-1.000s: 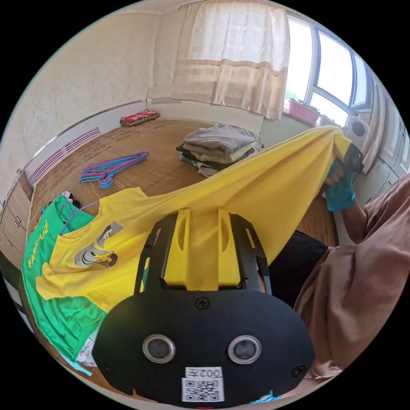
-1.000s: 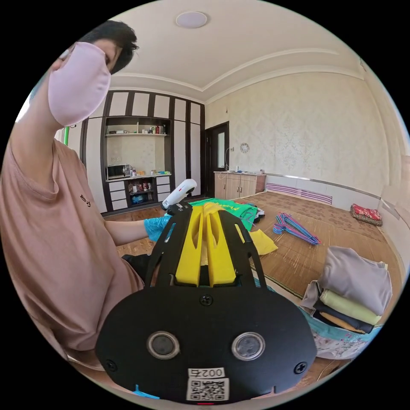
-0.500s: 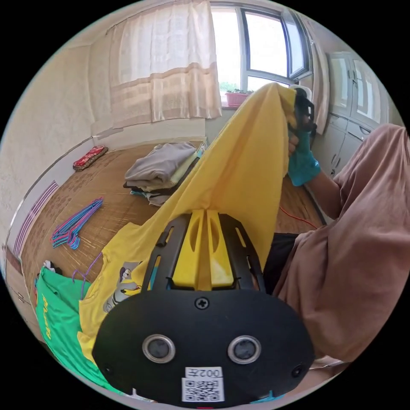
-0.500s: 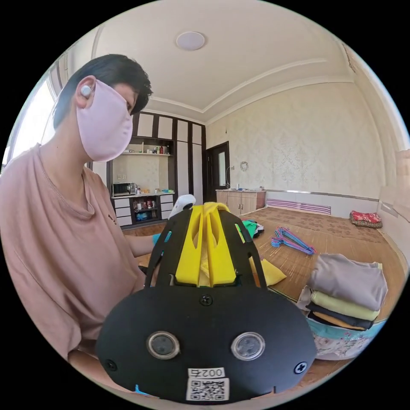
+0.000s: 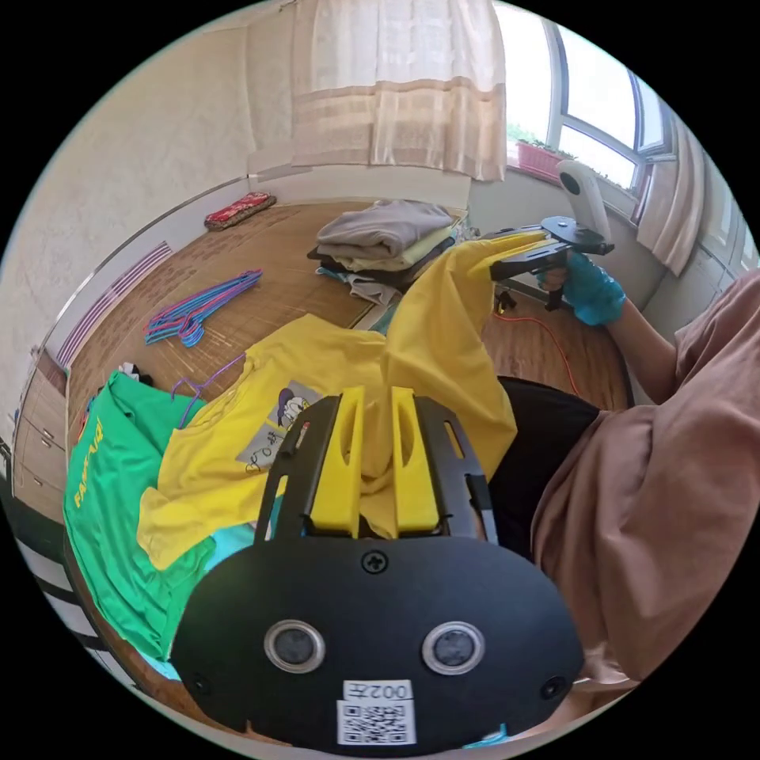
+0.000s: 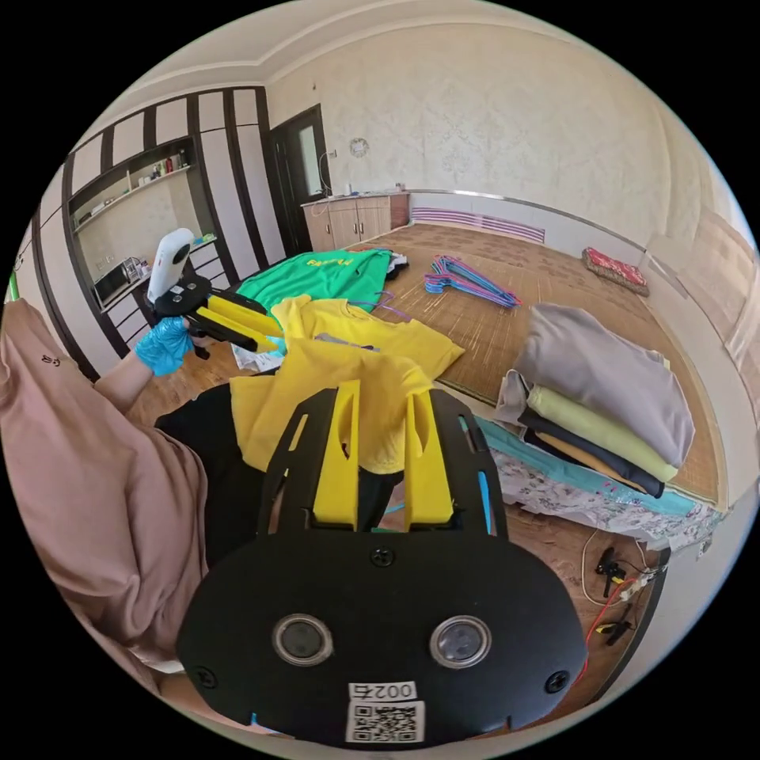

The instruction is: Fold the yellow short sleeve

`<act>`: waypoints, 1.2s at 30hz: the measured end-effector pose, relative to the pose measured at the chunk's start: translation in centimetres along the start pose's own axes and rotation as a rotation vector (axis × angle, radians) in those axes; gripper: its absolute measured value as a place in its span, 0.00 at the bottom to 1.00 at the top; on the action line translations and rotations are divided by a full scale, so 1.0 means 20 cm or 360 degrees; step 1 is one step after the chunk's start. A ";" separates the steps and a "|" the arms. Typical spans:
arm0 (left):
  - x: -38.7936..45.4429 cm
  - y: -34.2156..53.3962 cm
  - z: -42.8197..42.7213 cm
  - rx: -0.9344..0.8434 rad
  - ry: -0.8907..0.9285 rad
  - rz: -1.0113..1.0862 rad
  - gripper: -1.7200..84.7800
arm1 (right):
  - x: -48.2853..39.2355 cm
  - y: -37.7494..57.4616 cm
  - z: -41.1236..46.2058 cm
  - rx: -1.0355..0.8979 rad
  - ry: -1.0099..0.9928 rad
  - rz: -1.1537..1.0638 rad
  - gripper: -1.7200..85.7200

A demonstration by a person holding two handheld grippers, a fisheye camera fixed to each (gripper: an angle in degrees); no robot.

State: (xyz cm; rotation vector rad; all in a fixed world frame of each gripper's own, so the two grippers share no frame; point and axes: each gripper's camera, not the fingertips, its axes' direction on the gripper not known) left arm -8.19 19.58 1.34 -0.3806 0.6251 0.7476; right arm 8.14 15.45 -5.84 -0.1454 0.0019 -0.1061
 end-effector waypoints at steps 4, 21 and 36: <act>-0.02 0.10 0.02 -0.0146 0.0000 -0.0115 0.11 | 0.04 0.00 0.08 -0.0013 -0.0134 0.0009 0.20; 0.22 0.14 0.25 -0.0498 -0.0337 -0.0052 0.02 | -0.06 -0.08 0.63 -0.0366 -0.0152 0.0022 0.10; 0.14 0.34 -0.47 0.0018 -0.0267 -0.0294 0.01 | -0.30 -0.20 0.01 0.0152 -0.0638 -0.0556 0.05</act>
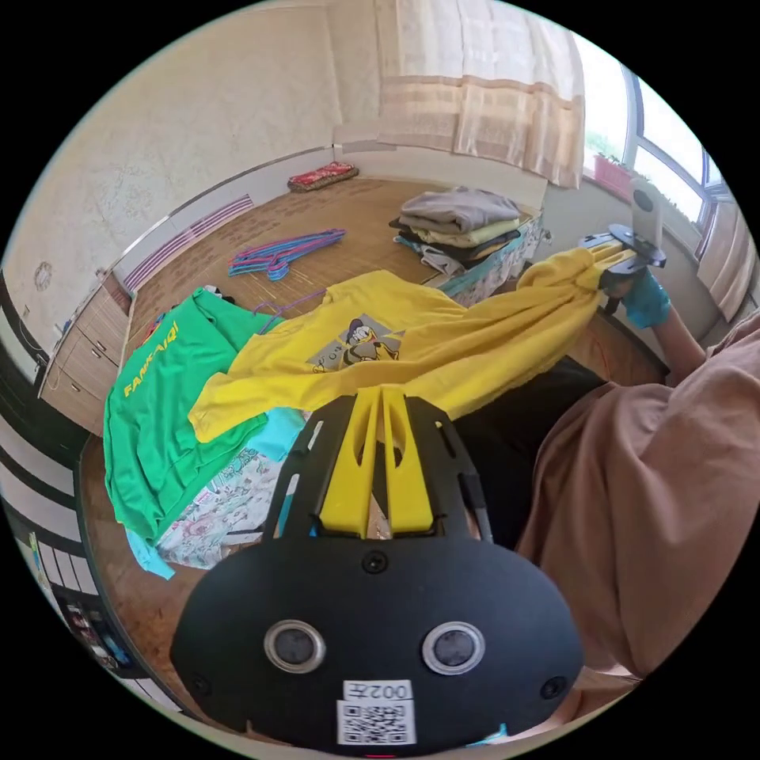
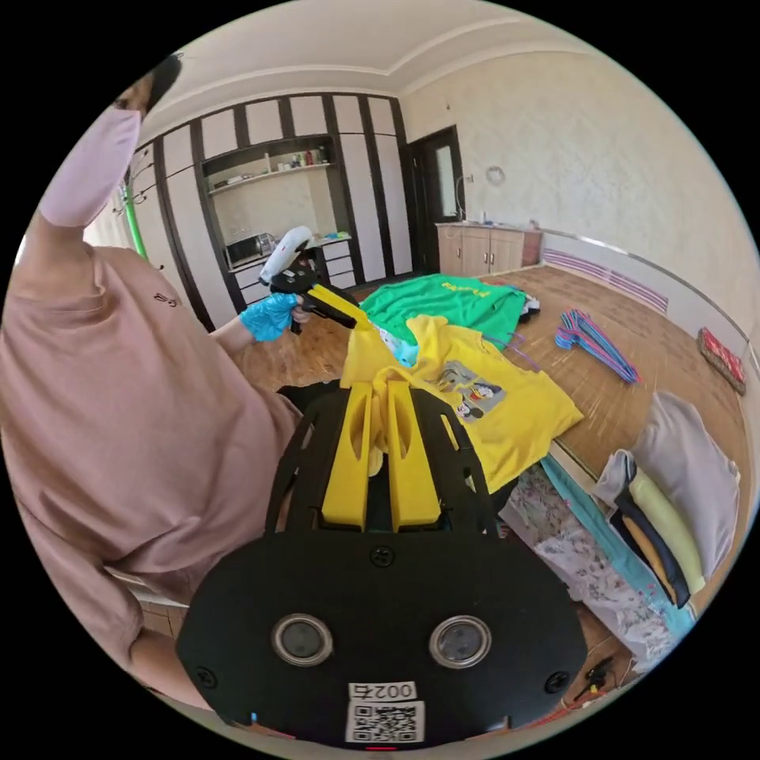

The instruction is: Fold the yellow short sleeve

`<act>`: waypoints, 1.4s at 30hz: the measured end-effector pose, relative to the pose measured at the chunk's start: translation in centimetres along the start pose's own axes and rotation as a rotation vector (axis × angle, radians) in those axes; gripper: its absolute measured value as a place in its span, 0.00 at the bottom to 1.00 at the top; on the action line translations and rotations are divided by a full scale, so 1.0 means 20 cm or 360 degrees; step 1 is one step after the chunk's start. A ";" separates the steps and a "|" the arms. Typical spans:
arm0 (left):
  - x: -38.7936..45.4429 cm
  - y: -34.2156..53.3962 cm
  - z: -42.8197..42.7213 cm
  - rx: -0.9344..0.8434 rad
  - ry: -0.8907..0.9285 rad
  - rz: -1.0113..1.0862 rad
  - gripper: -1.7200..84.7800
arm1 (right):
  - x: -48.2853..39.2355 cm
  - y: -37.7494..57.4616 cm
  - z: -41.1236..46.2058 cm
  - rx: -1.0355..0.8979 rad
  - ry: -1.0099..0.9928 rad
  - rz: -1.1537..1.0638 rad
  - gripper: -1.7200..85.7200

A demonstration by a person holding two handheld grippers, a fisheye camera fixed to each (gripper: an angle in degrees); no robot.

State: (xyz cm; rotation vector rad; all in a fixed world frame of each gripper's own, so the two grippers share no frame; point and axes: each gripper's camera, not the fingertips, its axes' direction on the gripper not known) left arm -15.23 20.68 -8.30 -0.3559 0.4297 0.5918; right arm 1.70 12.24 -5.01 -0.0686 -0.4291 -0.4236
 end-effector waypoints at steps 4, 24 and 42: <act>-0.02 0.08 -0.27 0.0207 0.0024 0.0001 0.01 | -0.13 -0.08 -0.05 -0.0005 0.0046 -0.0179 0.05; -0.40 -0.14 0.10 -0.0226 -0.0183 -0.0267 0.01 | 0.70 -0.40 0.53 -0.0246 0.0431 0.0293 0.10; -1.08 -0.98 0.98 -0.0053 -0.0245 -0.0504 0.09 | 1.71 -1.13 1.76 -0.0459 0.0411 0.0294 0.11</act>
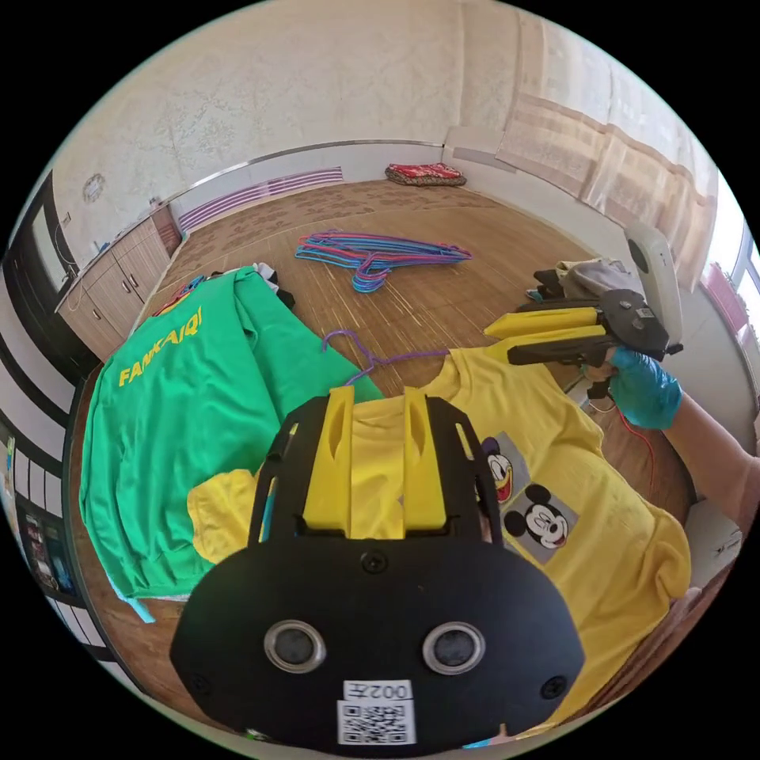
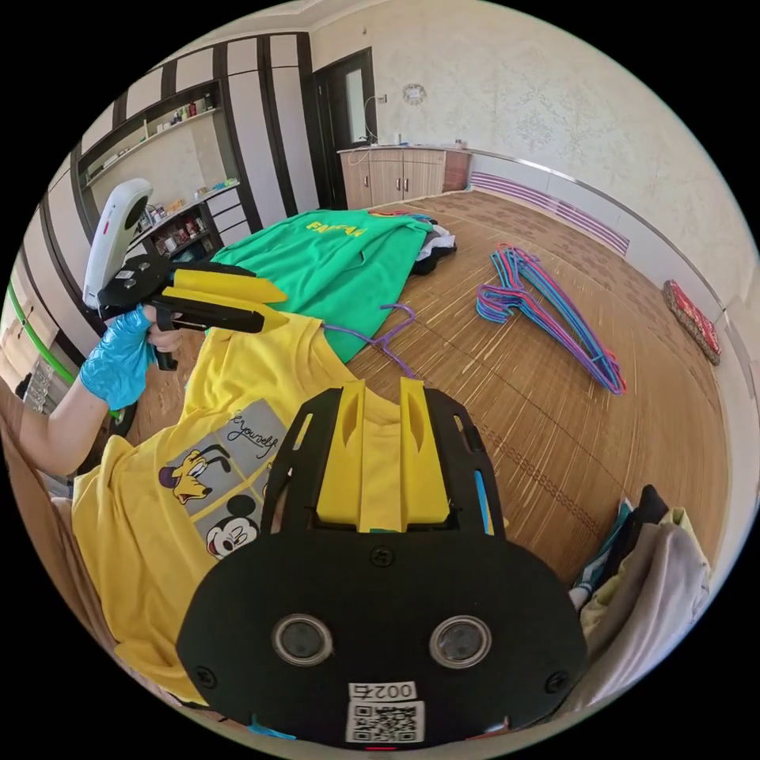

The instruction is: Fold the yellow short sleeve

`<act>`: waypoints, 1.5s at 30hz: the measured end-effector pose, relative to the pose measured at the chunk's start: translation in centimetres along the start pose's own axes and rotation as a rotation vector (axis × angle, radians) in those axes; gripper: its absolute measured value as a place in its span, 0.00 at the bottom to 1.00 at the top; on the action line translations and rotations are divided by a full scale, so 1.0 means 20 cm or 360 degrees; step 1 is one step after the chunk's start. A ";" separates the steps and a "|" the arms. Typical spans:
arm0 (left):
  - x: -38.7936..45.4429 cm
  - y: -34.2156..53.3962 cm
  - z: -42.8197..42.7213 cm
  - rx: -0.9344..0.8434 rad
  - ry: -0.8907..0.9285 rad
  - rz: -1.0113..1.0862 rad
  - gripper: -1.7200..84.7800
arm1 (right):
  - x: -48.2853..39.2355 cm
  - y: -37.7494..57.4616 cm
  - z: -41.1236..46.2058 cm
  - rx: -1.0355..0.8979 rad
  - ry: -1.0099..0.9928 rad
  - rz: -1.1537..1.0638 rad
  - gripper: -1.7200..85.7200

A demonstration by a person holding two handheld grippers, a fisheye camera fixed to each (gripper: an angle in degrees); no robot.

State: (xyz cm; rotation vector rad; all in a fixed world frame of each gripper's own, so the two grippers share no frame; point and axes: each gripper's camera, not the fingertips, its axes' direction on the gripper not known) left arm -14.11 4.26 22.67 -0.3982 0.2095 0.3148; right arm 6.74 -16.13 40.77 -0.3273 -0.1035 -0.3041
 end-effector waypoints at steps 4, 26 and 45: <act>-0.05 -0.16 0.26 -0.0075 -0.0067 -0.0031 0.10 | 0.07 -0.21 0.26 -0.0128 0.0001 -0.0038 0.11; -0.07 -0.40 0.45 -0.0083 -0.0080 0.0015 0.08 | 0.05 -0.58 0.53 -0.0296 0.0078 -0.0488 0.02; 0.21 -0.29 -0.10 -0.0081 -0.0087 0.0633 0.07 | -0.13 -0.30 0.05 0.0013 -0.0114 -0.0379 0.07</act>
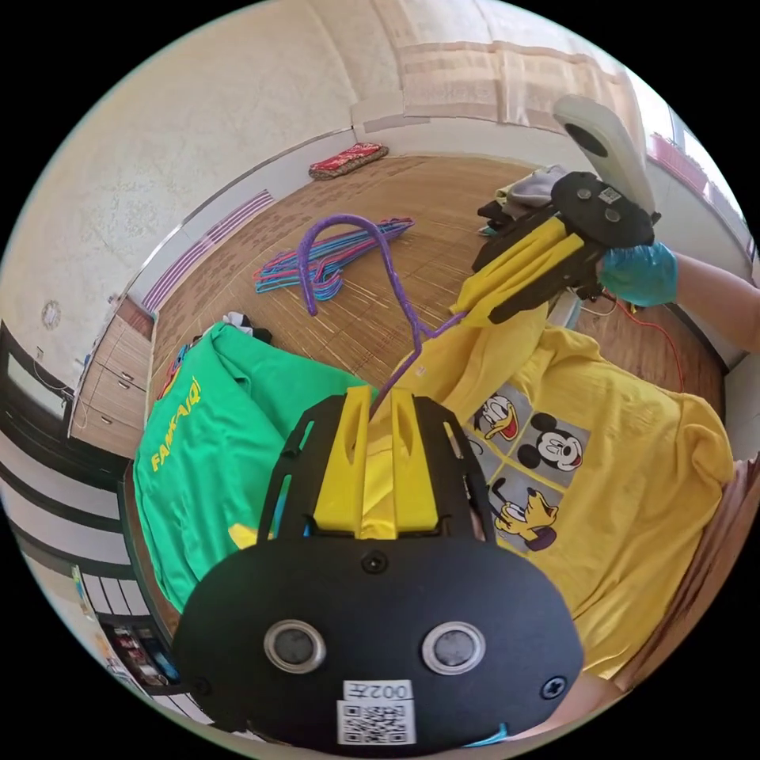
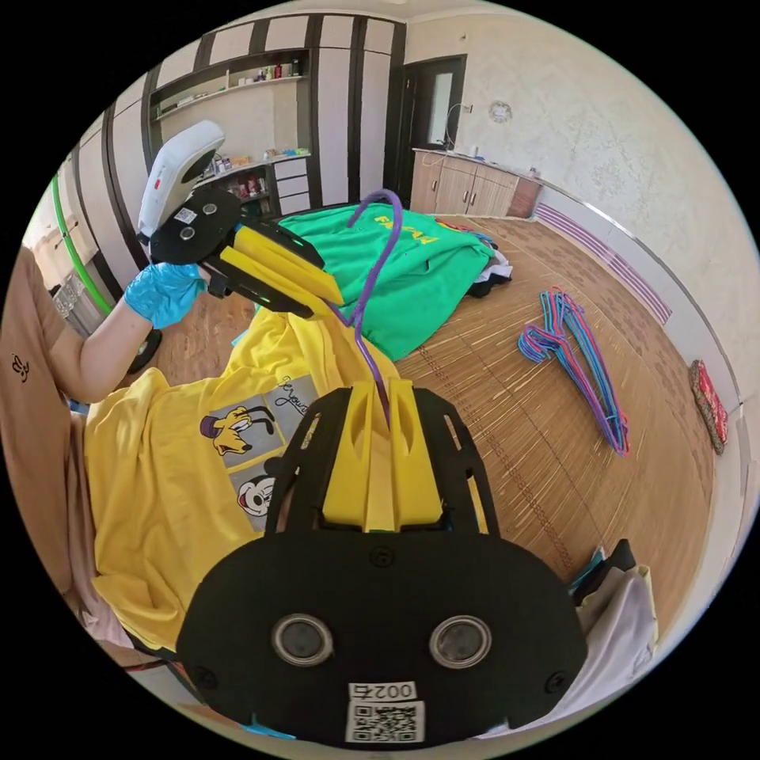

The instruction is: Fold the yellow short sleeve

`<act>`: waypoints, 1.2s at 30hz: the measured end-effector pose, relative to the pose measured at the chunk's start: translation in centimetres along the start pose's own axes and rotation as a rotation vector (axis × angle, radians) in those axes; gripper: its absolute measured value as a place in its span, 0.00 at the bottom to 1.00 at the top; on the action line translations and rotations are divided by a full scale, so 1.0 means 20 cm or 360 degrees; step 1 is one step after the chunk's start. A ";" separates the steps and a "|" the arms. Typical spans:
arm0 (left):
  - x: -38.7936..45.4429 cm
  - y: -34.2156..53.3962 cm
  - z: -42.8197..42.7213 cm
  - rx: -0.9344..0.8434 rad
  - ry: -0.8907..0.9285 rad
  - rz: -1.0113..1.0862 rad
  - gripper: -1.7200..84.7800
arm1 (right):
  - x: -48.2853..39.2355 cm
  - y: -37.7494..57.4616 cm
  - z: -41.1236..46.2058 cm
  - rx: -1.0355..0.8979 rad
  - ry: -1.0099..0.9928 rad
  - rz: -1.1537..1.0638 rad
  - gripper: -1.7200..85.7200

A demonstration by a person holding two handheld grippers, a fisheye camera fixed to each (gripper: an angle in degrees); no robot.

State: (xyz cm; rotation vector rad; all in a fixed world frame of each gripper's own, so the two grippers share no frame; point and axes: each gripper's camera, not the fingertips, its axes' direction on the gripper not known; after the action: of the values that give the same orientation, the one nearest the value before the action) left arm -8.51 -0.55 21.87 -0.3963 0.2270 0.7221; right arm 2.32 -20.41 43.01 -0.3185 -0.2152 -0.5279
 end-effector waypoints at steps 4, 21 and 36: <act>0.05 0.04 -0.07 -0.0028 0.0020 0.0040 0.05 | -0.06 0.07 -0.01 0.0026 0.0003 0.0043 0.08; 0.17 0.11 -0.42 0.0321 -0.0015 -0.0176 0.07 | -0.18 0.28 -0.09 0.0144 -0.0017 0.0212 0.10; 0.36 0.14 -0.51 0.0330 -0.0101 -0.0231 0.04 | -0.35 0.44 -0.16 0.0097 0.0256 0.0361 0.11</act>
State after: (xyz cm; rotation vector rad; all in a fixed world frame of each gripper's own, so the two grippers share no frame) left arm -5.83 1.18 9.46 -0.1897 0.2087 0.5610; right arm 1.42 -11.16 35.98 -0.2361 -0.0380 -0.3199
